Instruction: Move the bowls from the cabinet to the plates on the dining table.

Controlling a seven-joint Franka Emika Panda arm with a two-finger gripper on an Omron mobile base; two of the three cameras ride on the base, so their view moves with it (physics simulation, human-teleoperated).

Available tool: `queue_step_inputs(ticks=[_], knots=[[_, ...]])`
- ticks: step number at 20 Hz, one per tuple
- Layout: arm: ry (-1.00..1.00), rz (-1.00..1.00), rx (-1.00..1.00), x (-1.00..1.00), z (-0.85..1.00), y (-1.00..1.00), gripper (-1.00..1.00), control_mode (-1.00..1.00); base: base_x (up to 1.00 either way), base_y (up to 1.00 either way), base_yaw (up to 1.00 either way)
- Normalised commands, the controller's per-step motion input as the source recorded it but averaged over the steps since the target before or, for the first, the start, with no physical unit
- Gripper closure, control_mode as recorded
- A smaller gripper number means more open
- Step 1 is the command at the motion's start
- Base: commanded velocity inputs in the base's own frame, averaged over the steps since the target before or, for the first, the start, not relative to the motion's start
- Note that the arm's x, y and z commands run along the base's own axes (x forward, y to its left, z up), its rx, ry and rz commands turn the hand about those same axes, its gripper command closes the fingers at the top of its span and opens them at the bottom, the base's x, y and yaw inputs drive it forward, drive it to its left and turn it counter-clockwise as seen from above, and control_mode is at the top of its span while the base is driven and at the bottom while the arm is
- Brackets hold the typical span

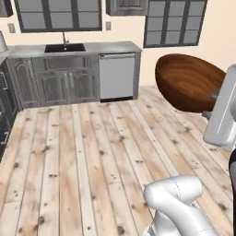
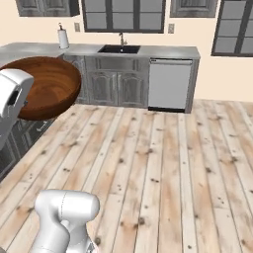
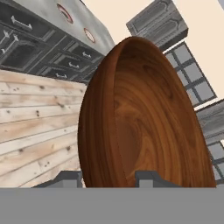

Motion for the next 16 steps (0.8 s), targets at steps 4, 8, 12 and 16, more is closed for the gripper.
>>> queue_step_inputs(ticks=[4,8,12,16], knots=[[0.00,0.00,0.00,0.00,0.00,0.00,1.00,1.00,1.00,0.00,0.24],[0.00,0.00,0.00,0.00,0.00,0.00,1.00,1.00,0.82,0.00,0.32],[0.00,0.00,0.00,0.00,0.00,0.00,1.00,1.00,0.54,0.00,0.40],[0.00,0.00,0.00,0.00,0.00,0.00,1.00,1.00,0.48,0.00,0.42]])
